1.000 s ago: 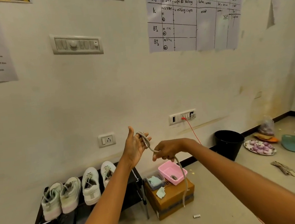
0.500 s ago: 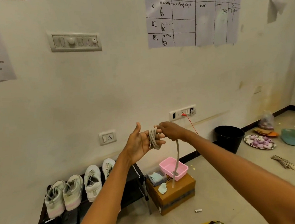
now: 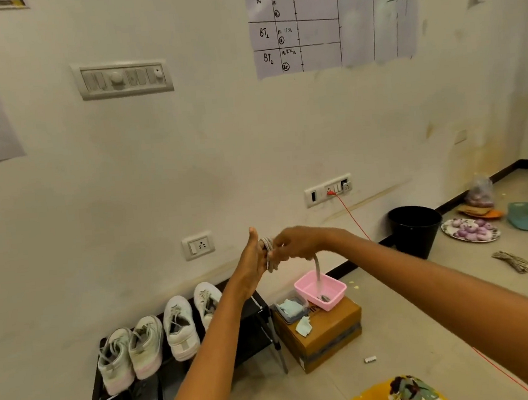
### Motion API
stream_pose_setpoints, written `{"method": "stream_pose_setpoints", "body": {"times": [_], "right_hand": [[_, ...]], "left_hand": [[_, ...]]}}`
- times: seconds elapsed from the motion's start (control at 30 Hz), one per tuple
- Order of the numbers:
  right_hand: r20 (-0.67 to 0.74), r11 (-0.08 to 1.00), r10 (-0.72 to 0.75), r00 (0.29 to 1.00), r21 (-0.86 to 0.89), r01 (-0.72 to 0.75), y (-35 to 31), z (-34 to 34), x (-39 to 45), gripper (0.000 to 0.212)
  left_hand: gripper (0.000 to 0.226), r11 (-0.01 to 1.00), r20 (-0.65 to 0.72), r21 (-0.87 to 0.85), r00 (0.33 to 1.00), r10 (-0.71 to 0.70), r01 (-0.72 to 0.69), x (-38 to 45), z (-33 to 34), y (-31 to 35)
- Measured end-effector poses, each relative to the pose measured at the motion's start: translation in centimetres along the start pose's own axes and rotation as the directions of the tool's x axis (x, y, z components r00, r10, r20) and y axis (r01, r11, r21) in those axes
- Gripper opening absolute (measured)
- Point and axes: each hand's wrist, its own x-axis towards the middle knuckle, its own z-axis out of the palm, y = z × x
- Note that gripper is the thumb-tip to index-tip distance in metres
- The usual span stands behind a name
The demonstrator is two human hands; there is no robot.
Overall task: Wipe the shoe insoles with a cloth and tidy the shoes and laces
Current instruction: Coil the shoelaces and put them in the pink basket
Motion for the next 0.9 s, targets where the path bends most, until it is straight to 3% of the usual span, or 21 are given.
{"method": "stream_pose_setpoints", "body": {"times": [0.2,0.33,0.43,0.5,0.57,0.6,0.73,0.83,0.9], "right_hand": [[-0.223,0.997,0.013,0.975,0.083,0.005,0.3,-2.8,0.2,0.029],[-0.331,0.952,0.087,0.940,0.307,0.020,1.3,-1.8,0.3,0.027],[-0.371,0.829,0.145,0.917,0.552,0.092,2.2,0.2,0.2,0.027],[-0.343,0.636,0.155,0.927,0.752,0.172,2.5,1.6,0.2,0.025],[-0.304,0.435,0.185,0.935,0.878,0.199,2.5,2.7,0.2,0.021],[-0.287,0.394,0.231,0.930,0.901,0.181,2.5,3.2,0.4,0.023],[-0.189,0.344,0.392,0.900,0.938,0.047,2.8,4.6,1.1,0.023],[-0.093,0.252,0.375,0.922,0.968,-0.005,2.6,5.2,1.1,0.017],[-0.066,0.278,0.372,0.926,0.960,-0.044,2.3,5.6,1.2,0.014]], "left_hand": [[0.080,0.999,0.170,0.043,0.985,-0.002,-0.005,-0.2,0.4,-0.3],[0.076,0.998,0.242,-0.050,0.969,0.050,-0.039,-0.4,0.9,0.7],[0.072,0.977,0.262,-0.213,0.963,0.068,-0.011,-0.4,1.3,1.1],[0.071,0.933,0.254,-0.361,0.962,0.099,-0.001,-0.4,1.8,1.1],[0.068,0.870,0.186,-0.493,0.973,0.135,-0.027,-0.1,2.2,0.8],[0.066,0.840,0.132,-0.540,0.981,0.141,-0.048,0.1,2.3,0.5],[0.057,0.746,-0.118,-0.643,0.986,0.122,-0.169,0.6,2.3,-0.3],[0.056,0.726,-0.253,-0.646,0.964,0.087,-0.235,0.8,2.5,-0.7],[0.057,0.752,-0.304,-0.608,0.950,0.077,-0.255,0.9,2.7,-1.2]]}}
